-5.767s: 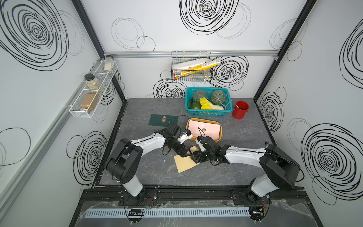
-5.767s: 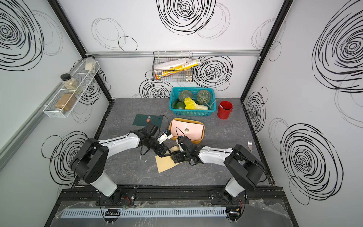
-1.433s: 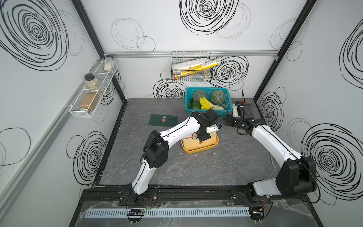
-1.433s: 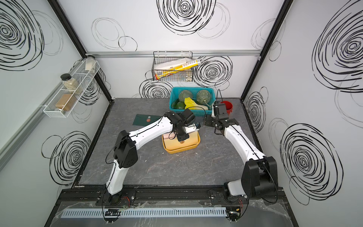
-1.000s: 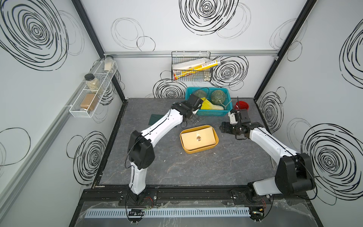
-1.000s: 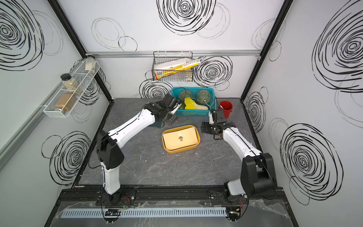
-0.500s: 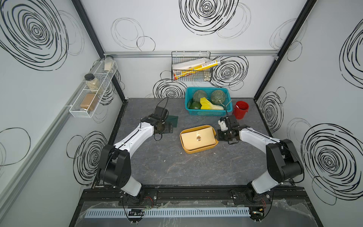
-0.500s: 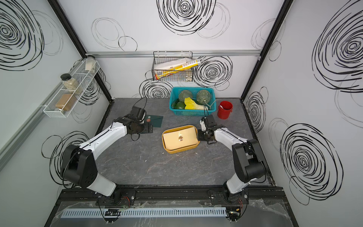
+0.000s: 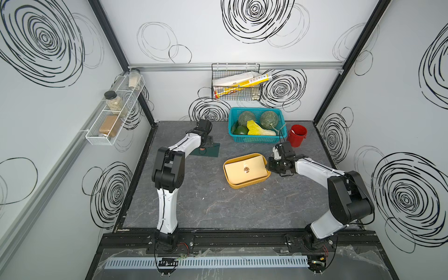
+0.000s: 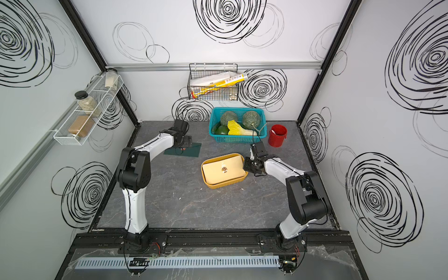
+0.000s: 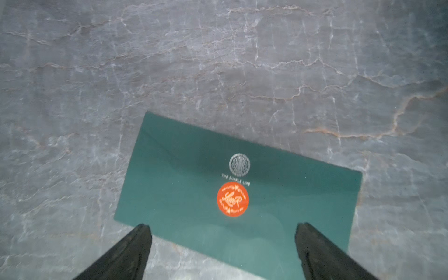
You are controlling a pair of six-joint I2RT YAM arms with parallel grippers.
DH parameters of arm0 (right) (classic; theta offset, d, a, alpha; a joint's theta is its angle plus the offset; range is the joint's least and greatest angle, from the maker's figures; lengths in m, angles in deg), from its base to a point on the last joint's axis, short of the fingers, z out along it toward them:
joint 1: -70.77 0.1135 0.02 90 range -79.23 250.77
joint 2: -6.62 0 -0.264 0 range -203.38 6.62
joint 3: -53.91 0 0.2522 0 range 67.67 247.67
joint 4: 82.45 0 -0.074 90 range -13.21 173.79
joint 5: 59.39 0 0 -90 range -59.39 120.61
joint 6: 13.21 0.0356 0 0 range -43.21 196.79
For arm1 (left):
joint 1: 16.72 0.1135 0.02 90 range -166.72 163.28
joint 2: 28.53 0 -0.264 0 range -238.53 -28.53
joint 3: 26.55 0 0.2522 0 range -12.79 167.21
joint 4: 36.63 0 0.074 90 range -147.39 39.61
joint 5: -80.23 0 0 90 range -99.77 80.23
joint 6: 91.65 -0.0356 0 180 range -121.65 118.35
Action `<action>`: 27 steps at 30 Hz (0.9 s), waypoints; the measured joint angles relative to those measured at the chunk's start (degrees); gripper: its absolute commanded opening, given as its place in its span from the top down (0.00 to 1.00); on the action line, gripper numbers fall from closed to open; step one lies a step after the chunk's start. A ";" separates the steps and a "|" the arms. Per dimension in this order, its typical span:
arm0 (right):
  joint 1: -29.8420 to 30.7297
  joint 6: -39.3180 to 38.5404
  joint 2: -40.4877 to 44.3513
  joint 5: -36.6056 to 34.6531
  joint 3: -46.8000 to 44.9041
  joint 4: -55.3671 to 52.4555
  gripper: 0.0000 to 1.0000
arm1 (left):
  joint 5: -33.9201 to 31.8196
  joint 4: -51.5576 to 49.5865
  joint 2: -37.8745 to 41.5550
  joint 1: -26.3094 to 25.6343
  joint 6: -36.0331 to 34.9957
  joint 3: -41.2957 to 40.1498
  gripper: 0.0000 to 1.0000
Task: Put the sealed envelopes into the storage box
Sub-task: Adjust the storage box at the center of the board, then move the envelope to the center of the board.
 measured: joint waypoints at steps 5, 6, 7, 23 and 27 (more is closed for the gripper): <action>0.02 4.66 1.38 0.22 -2.78 2.29 0.81 | 1.84 -1.68 -5.22 0.26 -0.37 4.50 0.01; 0.00 5.33 1.64 0.02 -3.10 2.73 0.81 | 2.38 -1.97 -6.21 0.26 -0.37 5.51 0.01; 0.00 6.03 1.84 0.00 -3.32 2.97 0.80 | 2.71 -2.12 -7.04 0.26 -0.39 6.29 0.01; -2.69 1.46 1.60 -3.13 8.48 -3.13 0.26 | 5.31 7.04 4.70 -0.57 0.94 -16.44 0.01; -2.75 -1.77 4.17 -2.69 12.52 -5.92 0.25 | 6.73 8.61 11.93 -0.61 2.14 -27.04 0.01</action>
